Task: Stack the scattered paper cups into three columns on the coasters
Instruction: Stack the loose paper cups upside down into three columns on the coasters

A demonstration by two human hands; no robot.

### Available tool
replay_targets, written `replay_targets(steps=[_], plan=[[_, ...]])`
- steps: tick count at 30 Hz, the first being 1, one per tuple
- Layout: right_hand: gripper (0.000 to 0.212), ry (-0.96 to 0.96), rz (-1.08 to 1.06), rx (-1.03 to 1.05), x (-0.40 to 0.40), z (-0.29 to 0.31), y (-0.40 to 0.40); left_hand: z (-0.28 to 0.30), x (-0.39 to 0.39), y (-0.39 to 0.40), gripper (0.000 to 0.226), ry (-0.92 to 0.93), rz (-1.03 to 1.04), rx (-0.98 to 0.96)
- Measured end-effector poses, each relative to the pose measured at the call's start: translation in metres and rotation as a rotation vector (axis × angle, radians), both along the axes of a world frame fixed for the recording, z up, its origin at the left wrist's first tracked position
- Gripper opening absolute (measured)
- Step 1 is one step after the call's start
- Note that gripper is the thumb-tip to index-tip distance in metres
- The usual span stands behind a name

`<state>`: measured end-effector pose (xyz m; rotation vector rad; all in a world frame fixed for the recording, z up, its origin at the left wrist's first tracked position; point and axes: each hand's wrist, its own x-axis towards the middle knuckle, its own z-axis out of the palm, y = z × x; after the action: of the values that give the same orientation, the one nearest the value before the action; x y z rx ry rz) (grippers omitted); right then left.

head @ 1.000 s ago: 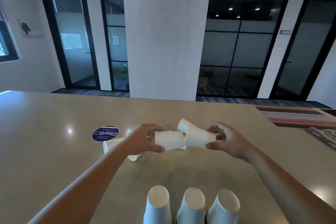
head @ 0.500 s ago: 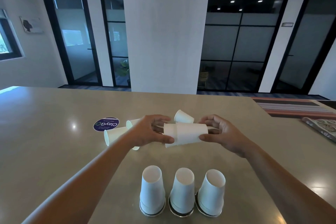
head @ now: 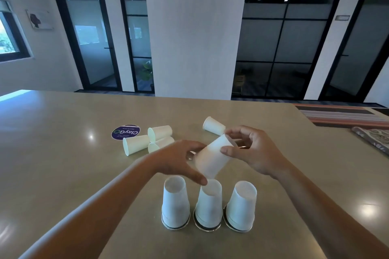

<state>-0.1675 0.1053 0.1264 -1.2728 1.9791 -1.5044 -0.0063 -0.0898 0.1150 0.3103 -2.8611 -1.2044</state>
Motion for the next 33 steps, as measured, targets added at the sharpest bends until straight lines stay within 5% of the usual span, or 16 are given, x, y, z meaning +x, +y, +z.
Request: replay_targets(steps=[6, 15, 25, 29, 33], plan=[[0.039, 0.257, 0.033, 0.146, 0.023, 0.007, 0.009, -0.012, 0.004, 0.005, 0.106, -0.316, -0.03, -0.217], [0.052, 0.369, 0.077, 0.36, 0.049, -0.02, 0.003, -0.018, -0.004, 0.003, 0.1, -0.346, -0.061, -0.203], [0.059, 0.603, 0.099, 0.463, 0.062, -0.037, -0.007, -0.018, -0.013, 0.012, 0.065, -0.361, -0.147, -0.199], [0.068, 0.468, 0.118, 0.496, 0.056, -0.025, -0.007, -0.017, -0.015, 0.005, 0.074, -0.351, -0.152, -0.179], [0.038, 0.219, 0.138, 0.377, 0.037, -0.011, -0.017, -0.004, -0.013, -0.013, 0.073, -0.319, -0.117, -0.143]])
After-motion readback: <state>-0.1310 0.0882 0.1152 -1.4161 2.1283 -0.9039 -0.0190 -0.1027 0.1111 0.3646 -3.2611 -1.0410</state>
